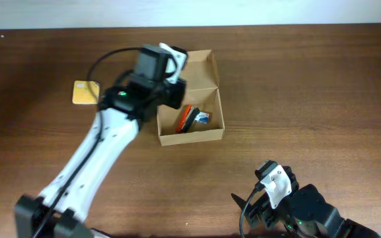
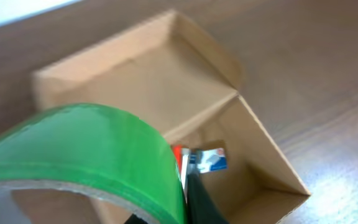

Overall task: Pack container
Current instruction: 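Carry the green tape roll over the box and lower it in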

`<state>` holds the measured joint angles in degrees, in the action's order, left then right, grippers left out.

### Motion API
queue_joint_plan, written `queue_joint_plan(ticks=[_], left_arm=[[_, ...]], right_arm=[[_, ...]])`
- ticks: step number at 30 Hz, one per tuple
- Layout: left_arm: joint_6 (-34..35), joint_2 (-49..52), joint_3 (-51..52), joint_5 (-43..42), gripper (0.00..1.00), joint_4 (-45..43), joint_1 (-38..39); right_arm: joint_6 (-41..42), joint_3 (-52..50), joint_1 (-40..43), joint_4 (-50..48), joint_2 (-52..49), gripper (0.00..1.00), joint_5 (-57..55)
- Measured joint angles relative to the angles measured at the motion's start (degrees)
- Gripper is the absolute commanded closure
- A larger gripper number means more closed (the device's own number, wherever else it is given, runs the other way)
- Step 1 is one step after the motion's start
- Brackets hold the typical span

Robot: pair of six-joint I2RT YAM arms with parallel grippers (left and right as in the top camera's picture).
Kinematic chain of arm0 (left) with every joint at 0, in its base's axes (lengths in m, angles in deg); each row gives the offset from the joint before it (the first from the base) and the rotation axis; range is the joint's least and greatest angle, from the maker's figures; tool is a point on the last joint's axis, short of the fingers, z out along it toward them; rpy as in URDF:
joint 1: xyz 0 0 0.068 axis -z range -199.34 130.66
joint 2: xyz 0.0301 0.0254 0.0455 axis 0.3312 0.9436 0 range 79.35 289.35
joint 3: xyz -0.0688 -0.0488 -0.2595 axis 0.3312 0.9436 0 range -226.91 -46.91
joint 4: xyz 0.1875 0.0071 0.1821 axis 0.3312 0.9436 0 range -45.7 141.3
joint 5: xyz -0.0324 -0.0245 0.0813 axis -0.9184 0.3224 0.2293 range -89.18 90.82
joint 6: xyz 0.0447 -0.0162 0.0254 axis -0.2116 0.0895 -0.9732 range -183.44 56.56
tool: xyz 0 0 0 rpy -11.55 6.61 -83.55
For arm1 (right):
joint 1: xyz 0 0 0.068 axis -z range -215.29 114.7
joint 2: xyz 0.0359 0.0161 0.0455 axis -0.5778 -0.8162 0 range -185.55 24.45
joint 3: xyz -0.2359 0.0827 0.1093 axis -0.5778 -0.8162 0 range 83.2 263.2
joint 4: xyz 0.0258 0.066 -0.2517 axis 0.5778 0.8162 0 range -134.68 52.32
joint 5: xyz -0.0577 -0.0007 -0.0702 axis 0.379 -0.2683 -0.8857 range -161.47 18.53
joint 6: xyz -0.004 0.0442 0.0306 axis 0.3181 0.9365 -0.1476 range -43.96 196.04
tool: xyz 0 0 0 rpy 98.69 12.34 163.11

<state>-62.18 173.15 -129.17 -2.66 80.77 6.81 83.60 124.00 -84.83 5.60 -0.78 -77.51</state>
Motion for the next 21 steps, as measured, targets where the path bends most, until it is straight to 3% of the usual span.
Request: queue_joint_plan(ticks=[11, 21], left_arm=[[-3.13, 14.93, -6.84, -0.22, 0.99, 4.02, 7.06], [-4.57, 17.22, -7.02, -0.70, 0.99, 6.19, 8.70]], right_arm=[[-0.02, 0.00, 0.00, 0.00, 0.00, 0.01, 0.00], [-0.02, 0.00, 0.00, -0.02, 0.00, 0.01, 0.00]])
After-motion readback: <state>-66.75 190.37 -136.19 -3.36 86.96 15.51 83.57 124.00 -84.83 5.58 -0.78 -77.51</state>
